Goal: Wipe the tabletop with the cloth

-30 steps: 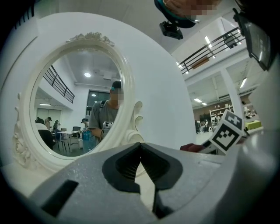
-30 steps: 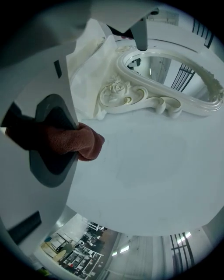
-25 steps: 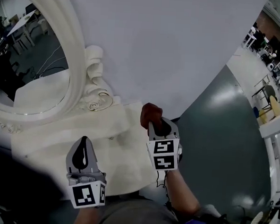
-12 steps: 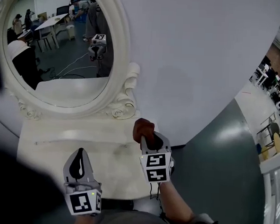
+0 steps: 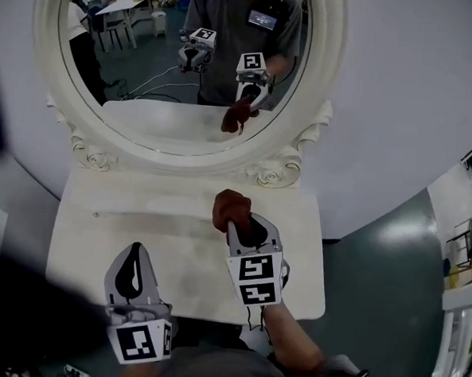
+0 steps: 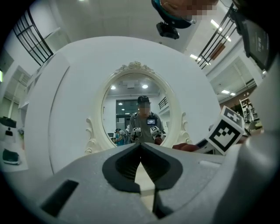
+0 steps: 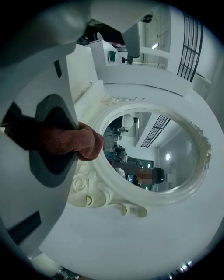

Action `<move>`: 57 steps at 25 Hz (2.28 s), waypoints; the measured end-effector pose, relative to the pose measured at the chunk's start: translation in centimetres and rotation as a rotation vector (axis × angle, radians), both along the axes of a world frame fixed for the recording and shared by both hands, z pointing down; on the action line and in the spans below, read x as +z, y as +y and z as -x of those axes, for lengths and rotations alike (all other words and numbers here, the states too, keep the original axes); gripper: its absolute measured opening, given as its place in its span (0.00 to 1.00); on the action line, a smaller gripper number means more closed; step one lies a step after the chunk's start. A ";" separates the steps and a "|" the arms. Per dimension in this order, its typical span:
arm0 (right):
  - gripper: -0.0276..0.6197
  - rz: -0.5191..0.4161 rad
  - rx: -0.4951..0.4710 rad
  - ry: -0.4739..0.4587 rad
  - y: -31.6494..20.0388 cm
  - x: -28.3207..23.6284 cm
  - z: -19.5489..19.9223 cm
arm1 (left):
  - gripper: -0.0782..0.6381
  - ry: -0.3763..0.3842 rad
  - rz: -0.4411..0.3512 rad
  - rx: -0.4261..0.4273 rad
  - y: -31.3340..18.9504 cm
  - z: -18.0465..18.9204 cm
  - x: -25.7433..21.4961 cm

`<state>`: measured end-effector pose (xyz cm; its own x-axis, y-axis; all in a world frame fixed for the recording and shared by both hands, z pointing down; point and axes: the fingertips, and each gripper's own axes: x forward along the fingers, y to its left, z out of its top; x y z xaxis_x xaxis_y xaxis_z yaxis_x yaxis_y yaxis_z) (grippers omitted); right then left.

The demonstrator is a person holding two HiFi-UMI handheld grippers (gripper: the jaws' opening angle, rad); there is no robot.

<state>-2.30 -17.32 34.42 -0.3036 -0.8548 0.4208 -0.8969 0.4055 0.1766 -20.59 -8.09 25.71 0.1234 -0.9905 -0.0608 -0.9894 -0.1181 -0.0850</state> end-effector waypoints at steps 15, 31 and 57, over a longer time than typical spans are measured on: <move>0.20 0.151 -0.101 -0.014 1.0 9.7 11.5 | 0.12 0.004 0.162 -0.062 -1.1 10.3 7.0; 0.20 0.329 -0.168 0.077 3.2 18.8 15.1 | 0.12 -0.006 0.312 -0.090 -0.7 13.4 13.3; 0.20 0.357 -0.059 0.061 2.4 20.7 7.7 | 0.12 -0.025 0.328 0.024 -3.5 6.2 14.4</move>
<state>-10.00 -14.97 55.07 -0.3133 -0.6328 0.7081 -0.8622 0.5021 0.0673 -26.82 -11.57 40.09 0.1445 -0.9535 0.2646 -0.9840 -0.1666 -0.0627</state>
